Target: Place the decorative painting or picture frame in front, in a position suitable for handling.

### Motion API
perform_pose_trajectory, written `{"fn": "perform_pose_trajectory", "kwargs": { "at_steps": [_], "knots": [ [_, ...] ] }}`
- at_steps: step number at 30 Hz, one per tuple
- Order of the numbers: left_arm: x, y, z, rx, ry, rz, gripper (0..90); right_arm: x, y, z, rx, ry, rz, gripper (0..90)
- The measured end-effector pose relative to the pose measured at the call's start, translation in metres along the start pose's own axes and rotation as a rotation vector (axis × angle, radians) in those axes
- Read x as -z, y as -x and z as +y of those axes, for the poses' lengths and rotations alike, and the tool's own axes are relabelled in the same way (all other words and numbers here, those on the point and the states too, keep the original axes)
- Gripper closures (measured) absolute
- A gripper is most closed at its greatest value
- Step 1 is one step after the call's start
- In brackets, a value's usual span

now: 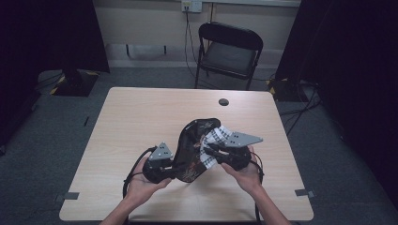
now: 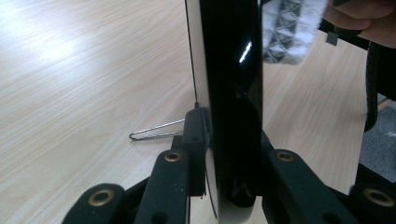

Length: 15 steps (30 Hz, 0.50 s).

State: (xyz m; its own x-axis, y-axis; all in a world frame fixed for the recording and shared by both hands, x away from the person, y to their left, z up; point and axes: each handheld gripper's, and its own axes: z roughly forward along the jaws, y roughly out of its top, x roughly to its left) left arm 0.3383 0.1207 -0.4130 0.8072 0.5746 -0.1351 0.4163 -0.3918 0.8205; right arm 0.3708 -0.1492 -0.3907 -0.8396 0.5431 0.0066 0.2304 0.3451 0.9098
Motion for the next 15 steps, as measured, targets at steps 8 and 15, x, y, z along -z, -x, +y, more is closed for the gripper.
{"fn": "perform_pose_trajectory", "kwargs": {
  "at_steps": [8,15],
  "knots": [
    [0.000,-0.001,-0.001,0.007,0.006,-0.008,76.7,0.006,0.033,-0.018,-0.084,-0.028,-0.104,79.3],
    [0.000,-0.001,0.000,-0.004,-0.004,0.001,76.9,0.004,0.024,-0.014,-0.076,-0.022,-0.069,79.3]
  ]
}}
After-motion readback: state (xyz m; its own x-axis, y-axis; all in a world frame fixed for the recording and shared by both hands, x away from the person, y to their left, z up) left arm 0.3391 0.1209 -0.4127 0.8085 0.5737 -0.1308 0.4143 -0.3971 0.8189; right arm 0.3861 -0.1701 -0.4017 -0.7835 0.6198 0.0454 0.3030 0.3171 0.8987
